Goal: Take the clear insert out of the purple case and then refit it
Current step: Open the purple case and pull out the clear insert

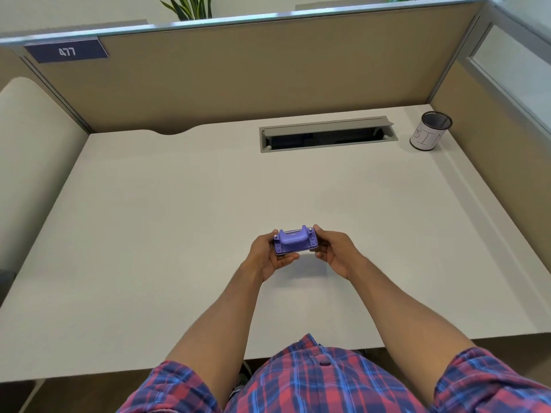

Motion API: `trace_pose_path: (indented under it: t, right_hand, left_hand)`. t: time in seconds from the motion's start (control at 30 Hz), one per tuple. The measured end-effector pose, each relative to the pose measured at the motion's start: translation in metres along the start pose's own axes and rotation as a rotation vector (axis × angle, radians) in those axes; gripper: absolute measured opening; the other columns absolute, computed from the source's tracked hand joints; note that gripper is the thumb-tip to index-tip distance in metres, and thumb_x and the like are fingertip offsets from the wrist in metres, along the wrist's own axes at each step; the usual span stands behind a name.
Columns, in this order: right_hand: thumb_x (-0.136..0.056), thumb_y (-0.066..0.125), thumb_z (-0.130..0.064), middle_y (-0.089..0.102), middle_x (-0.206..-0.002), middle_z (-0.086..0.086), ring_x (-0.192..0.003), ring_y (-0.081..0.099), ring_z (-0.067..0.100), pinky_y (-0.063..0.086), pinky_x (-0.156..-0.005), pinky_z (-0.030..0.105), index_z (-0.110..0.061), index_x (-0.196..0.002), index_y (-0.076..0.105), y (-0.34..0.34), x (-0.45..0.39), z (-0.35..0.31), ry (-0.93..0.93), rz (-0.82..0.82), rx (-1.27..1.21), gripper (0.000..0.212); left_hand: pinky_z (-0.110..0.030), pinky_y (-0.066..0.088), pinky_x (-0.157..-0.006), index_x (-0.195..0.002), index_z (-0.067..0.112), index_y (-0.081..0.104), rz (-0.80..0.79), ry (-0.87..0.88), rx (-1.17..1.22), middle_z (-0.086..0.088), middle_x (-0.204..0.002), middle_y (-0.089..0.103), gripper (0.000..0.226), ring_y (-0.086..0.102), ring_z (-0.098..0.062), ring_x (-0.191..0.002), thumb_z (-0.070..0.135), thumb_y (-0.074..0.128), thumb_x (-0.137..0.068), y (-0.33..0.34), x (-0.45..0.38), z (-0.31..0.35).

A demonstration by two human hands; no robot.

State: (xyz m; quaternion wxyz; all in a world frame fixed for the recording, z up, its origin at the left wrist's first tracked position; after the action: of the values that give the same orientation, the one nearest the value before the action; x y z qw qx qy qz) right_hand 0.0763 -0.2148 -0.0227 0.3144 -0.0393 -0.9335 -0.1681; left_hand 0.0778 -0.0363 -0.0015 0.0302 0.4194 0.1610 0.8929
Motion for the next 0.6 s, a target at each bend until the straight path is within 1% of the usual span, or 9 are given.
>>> trace_pose_path:
  t: [0.1, 0.23, 0.47, 0.6]
  right_hand:
    - [-0.1, 0.06, -0.026, 0.076, -0.084, 0.003, -0.072, 0.071, 0.014, 0.055, -0.058, 0.021, -0.008, -0.105, 0.077, -0.0004, 0.0037, -0.0001, -0.027, -0.051, -0.014, 0.024]
    - [-0.102, 0.055, -0.015, 0.077, -0.089, 0.005, -0.079, 0.072, 0.014, 0.058, -0.065, 0.022, -0.008, -0.103, 0.077, -0.0001, 0.0073, -0.0014, -0.072, -0.095, -0.024, 0.024]
    - [-0.106, 0.047, -0.01, 0.078, -0.094, 0.005, -0.082, 0.073, 0.012, 0.059, -0.073, 0.02, -0.006, -0.104, 0.075, 0.0036, 0.0084, -0.0049, -0.114, -0.127, -0.009, 0.028]
    - [-0.106, 0.048, -0.01, 0.077, -0.087, 0.002, -0.076, 0.069, 0.009, 0.059, -0.071, 0.018, -0.008, -0.102, 0.075, 0.0069, 0.0083, -0.0036, -0.139, -0.116, 0.001, 0.027]
  left_hand:
    - [-0.028, 0.059, -0.047, -0.102, 0.006, 0.067, 0.003, 0.004, 0.013, -0.012, -0.076, 0.079, 0.036, 0.075, -0.031, -0.057, 0.03, 0.04, -0.107, 0.0015, -0.0003, 0.0023]
    - [-0.028, 0.058, -0.045, -0.104, 0.005, 0.066, -0.001, 0.006, 0.041, -0.013, -0.077, 0.079, 0.036, 0.075, -0.032, -0.058, 0.03, 0.041, -0.107, 0.0021, -0.0013, 0.0047]
    - [-0.028, 0.058, -0.046, -0.104, 0.004, 0.067, -0.009, -0.004, 0.075, -0.014, -0.079, 0.079, 0.036, 0.075, -0.032, -0.059, 0.03, 0.042, -0.107, 0.0005, -0.0023, 0.0071]
    - [-0.028, 0.059, -0.047, -0.105, 0.004, 0.067, -0.017, -0.013, 0.103, -0.015, -0.079, 0.079, 0.037, 0.074, -0.031, -0.057, 0.031, 0.042, -0.107, 0.0007, -0.0025, 0.0072]
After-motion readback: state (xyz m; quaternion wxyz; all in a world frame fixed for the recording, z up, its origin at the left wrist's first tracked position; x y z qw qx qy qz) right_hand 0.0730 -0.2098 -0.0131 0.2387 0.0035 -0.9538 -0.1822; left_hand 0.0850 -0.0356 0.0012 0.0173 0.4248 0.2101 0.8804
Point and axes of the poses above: each hand's wrist, its own x-axis away from the middle knuckle, its own y-axis out of the palm, z = x × y, the point moved 6 cm from there along -x, towards the middle knuckle
